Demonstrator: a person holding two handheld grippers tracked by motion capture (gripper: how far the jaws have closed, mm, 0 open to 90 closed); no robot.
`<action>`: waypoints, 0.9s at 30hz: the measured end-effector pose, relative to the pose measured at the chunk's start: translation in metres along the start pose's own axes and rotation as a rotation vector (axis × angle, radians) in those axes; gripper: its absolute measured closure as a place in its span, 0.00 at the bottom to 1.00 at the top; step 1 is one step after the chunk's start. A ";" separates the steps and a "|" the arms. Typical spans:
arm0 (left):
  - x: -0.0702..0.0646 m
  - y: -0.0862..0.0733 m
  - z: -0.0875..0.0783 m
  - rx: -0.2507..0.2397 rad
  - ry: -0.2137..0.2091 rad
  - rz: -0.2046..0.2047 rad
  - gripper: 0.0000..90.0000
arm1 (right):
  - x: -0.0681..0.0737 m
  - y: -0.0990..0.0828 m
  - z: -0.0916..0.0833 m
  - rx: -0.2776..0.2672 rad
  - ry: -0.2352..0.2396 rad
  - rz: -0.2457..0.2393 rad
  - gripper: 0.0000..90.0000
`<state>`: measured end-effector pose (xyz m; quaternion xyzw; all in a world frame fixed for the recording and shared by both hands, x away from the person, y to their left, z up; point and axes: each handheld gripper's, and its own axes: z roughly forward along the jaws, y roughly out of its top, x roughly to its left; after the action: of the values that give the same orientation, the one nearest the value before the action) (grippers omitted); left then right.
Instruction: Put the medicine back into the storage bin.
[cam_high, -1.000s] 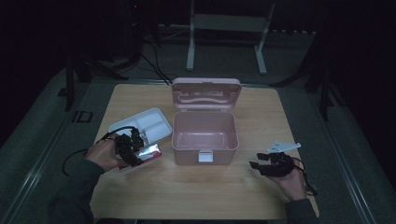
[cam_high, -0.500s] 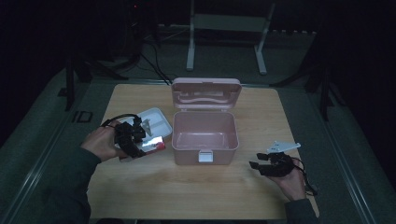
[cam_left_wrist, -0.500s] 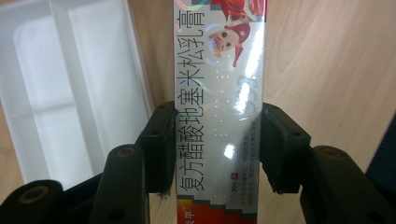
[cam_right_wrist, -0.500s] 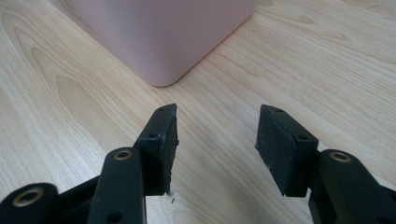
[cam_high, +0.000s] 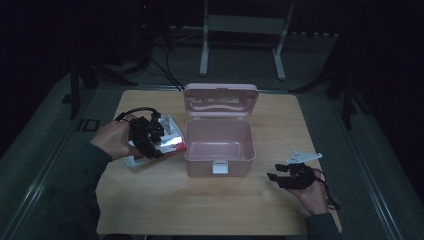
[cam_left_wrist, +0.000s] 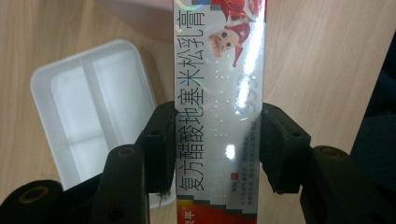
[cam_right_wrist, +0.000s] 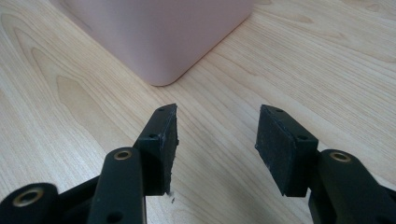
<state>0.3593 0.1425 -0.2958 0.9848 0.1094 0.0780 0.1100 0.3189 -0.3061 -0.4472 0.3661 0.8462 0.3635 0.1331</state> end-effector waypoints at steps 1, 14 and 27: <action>0.001 0.003 -0.002 0.004 -0.001 0.009 0.57 | 0.000 0.000 0.000 0.000 0.000 0.001 0.53; 0.004 0.040 -0.004 -0.017 -0.027 0.066 0.57 | 0.000 0.001 -0.001 0.002 0.000 0.002 0.53; 0.006 0.076 0.003 -0.019 -0.061 0.105 0.57 | -0.001 0.001 -0.002 -0.001 -0.001 0.000 0.53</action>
<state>0.3810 0.0707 -0.2797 0.9900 0.0534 0.0546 0.1182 0.3186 -0.3073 -0.4451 0.3662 0.8461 0.3636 0.1334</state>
